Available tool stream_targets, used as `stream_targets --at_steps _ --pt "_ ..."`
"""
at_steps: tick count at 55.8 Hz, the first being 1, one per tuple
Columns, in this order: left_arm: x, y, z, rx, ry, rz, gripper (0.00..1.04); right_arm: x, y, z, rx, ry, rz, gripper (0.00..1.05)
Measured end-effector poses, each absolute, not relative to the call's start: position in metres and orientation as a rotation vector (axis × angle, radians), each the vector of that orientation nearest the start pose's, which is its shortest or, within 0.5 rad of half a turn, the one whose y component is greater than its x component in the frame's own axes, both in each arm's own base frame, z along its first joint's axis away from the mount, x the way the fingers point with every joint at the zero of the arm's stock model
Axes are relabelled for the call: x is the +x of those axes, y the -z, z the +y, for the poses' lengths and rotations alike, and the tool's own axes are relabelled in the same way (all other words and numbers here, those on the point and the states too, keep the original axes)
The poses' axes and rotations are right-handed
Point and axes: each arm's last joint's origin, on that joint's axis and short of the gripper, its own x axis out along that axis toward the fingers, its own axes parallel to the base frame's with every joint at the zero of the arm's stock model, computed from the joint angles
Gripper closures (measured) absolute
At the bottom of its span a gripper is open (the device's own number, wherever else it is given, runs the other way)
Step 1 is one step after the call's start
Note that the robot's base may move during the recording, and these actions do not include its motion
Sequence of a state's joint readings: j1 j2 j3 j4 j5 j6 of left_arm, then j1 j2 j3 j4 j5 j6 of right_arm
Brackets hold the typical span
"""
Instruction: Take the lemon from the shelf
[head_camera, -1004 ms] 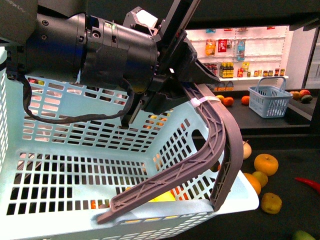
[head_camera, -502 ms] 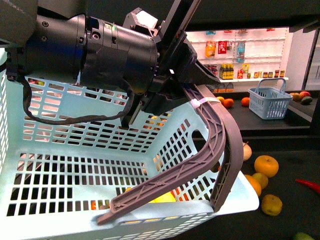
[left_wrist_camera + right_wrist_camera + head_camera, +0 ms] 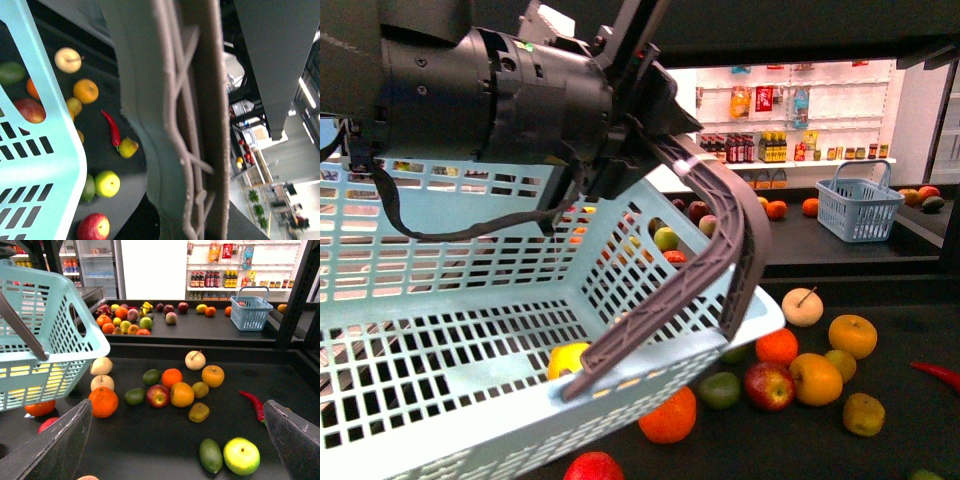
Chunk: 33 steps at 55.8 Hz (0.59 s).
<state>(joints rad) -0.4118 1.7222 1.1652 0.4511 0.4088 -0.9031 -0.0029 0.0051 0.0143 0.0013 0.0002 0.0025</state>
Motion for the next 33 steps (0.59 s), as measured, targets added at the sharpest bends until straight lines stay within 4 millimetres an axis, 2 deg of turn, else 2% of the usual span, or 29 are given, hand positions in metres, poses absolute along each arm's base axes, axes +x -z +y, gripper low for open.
stream_targets --at_steps 4,12,17,23,33 --pt "0.361 -0.270 -0.147 -0.920 0.623 0.404 0.96 0.097 -0.168 0.000 0.003 0.003 -0.010 0.02" --pt "0.368 -0.261 -0.089 -1.106 0.453 0.227 0.96 0.097 -0.168 0.000 0.002 0.003 -0.010 0.02" --pt "0.366 -0.262 -0.036 -1.235 0.365 0.051 0.96 0.097 -0.168 0.000 0.003 0.003 -0.010 0.02" --pt "0.358 -0.262 0.021 -1.300 0.328 -0.103 0.96 0.097 -0.168 0.000 0.002 0.003 -0.010 0.02" --pt "0.344 -0.260 0.095 -1.314 0.376 -0.229 0.96 0.097 -0.168 0.000 0.002 0.003 -0.010 0.02"
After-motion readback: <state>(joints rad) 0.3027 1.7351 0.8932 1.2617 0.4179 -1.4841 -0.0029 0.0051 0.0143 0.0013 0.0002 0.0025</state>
